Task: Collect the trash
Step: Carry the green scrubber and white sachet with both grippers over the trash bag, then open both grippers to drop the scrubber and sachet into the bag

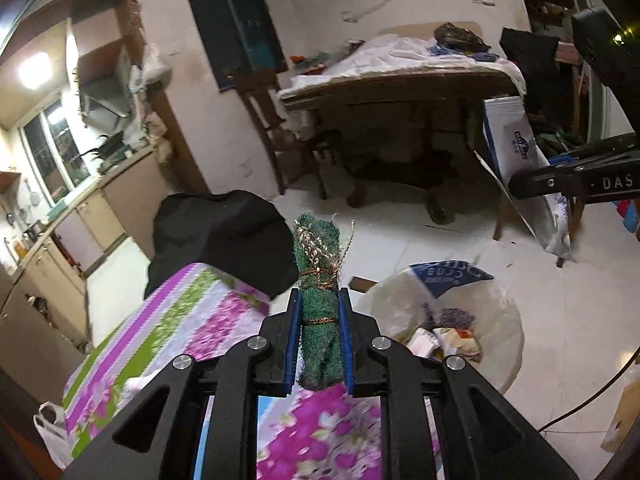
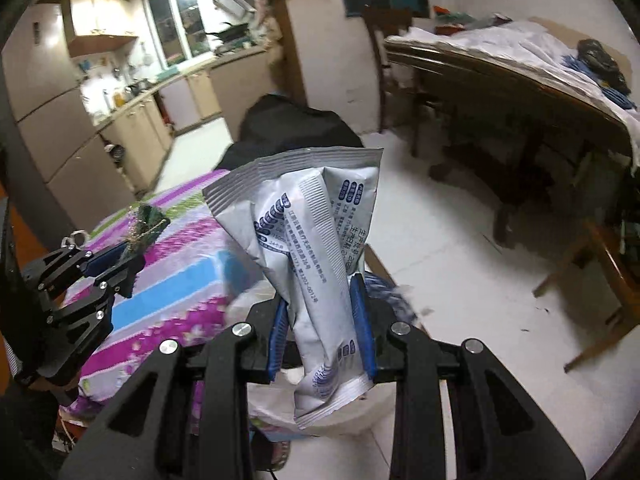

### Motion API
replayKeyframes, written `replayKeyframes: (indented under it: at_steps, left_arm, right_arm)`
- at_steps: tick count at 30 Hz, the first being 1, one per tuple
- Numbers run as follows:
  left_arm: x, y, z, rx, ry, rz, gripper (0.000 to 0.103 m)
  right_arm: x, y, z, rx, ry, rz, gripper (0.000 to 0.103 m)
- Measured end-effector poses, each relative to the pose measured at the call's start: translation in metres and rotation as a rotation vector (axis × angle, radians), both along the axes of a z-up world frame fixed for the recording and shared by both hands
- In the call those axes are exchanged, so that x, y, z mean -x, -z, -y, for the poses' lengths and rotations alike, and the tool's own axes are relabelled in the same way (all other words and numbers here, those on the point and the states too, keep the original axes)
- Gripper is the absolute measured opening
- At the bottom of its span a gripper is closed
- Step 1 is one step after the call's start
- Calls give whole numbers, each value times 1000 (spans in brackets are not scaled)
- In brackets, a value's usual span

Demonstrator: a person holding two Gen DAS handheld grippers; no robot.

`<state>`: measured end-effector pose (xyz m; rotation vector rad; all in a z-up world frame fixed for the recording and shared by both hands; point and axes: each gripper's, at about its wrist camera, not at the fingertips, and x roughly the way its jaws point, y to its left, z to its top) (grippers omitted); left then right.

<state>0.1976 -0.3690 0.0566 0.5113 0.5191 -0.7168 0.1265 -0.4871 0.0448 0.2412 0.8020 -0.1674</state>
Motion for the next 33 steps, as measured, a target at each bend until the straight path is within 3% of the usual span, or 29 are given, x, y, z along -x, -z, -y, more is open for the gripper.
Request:
replayKeyframes:
  at_steps: [11, 17, 25, 33]
  left_arm:
    - [-46, 40, 69, -57, 112, -224, 18]
    - [-58, 78, 90, -114, 180, -351, 18]
    - [-67, 136, 94, -222, 199, -423, 18]
    - [-85, 158, 84, -243, 176, -466, 18]
  right_arm:
    - [-37, 31, 9, 15, -2, -230, 29]
    - [-51, 48, 2, 11, -37, -349, 30]
    - [-75, 86, -4, -12, -100, -504, 31]
    - [-83, 102, -6, -26, -128, -548, 31]
